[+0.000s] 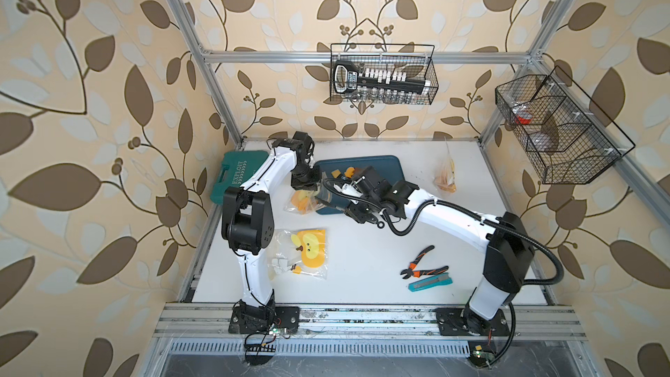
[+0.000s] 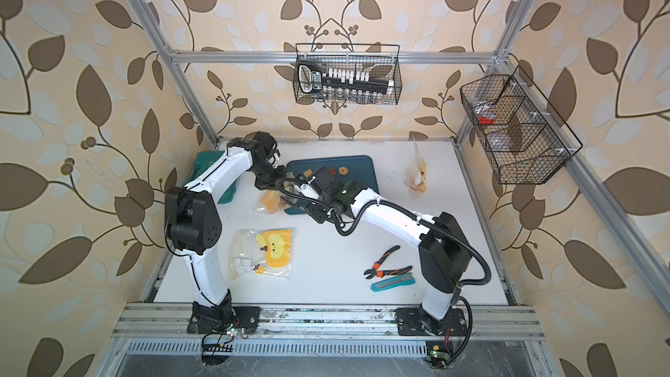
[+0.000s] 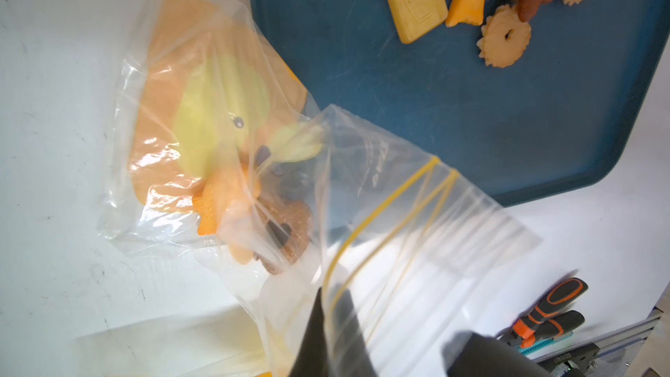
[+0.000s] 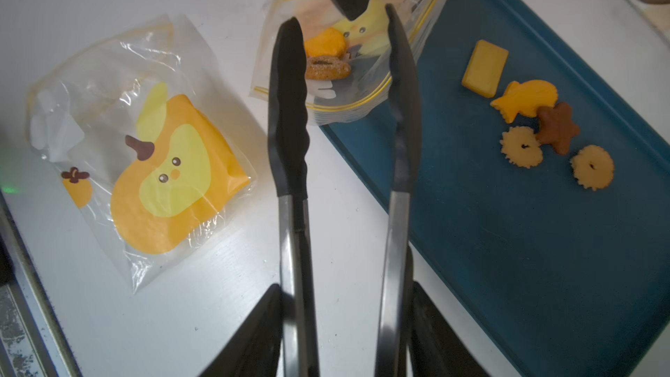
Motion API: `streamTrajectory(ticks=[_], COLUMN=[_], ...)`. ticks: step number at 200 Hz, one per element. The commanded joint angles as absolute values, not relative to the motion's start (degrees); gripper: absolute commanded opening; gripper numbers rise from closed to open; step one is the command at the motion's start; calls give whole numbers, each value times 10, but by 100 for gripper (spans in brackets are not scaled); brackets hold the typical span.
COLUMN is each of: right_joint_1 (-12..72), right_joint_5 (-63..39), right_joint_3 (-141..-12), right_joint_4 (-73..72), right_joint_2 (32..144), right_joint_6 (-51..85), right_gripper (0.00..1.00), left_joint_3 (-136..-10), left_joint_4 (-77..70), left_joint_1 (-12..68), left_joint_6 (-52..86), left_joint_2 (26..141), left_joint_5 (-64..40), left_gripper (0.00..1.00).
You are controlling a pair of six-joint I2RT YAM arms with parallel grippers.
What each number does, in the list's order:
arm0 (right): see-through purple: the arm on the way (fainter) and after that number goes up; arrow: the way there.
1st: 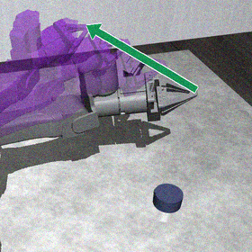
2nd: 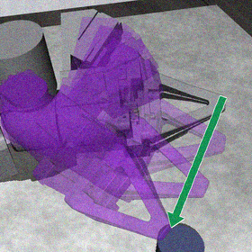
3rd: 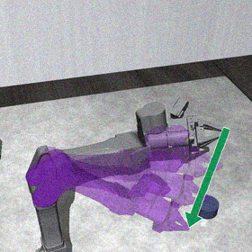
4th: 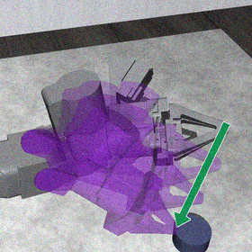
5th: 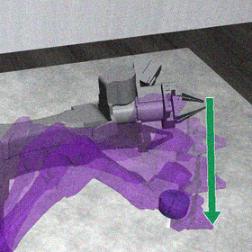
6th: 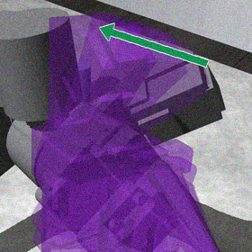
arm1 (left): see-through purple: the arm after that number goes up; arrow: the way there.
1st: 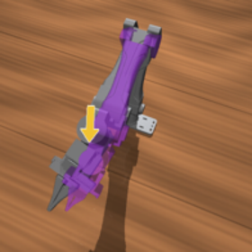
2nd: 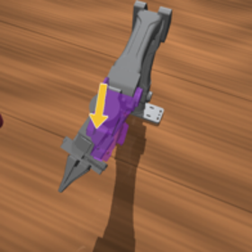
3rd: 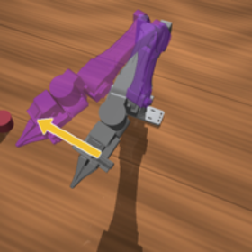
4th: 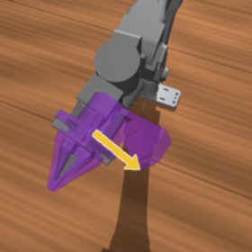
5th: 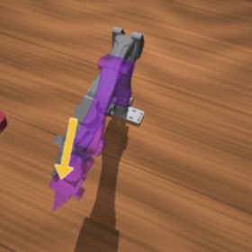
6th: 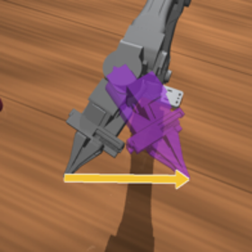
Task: Put the cookies into a resealable bag to prevent moisture
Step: Place the cookie in the ziploc bag, then pick up the cookie from the tray.
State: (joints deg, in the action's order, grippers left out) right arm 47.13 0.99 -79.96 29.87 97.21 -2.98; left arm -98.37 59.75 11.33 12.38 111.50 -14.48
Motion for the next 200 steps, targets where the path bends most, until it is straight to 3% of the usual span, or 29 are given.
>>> streamTrajectory(ticks=[1, 29, 52, 112, 200], right_joint_1=[472, 422, 350, 253, 219], right_joint_5=[37, 44, 29, -9, -49], right_joint_3=[-734, -644, -631, -717, -845], right_joint_4=[232, 201, 223, 261, 275], right_joint_2=[904, 846, 859, 993, 1141], right_joint_6=[17, 89, 123, 122, 116], right_gripper=[50, 50, 50, 50, 54], left_joint_3=[-982, -977, -961, -932, -927], left_joint_4=[603, 596, 569, 527, 521], left_joint_1=[119, 116, 114, 99, 98], left_joint_6=[124, 134, 138, 154, 155], left_joint_2=[1093, 1082, 1059, 1029, 1028], left_joint_5=[-121, -105, -128, -165, -170], left_gripper=[0, 0, 0, 0, 0])
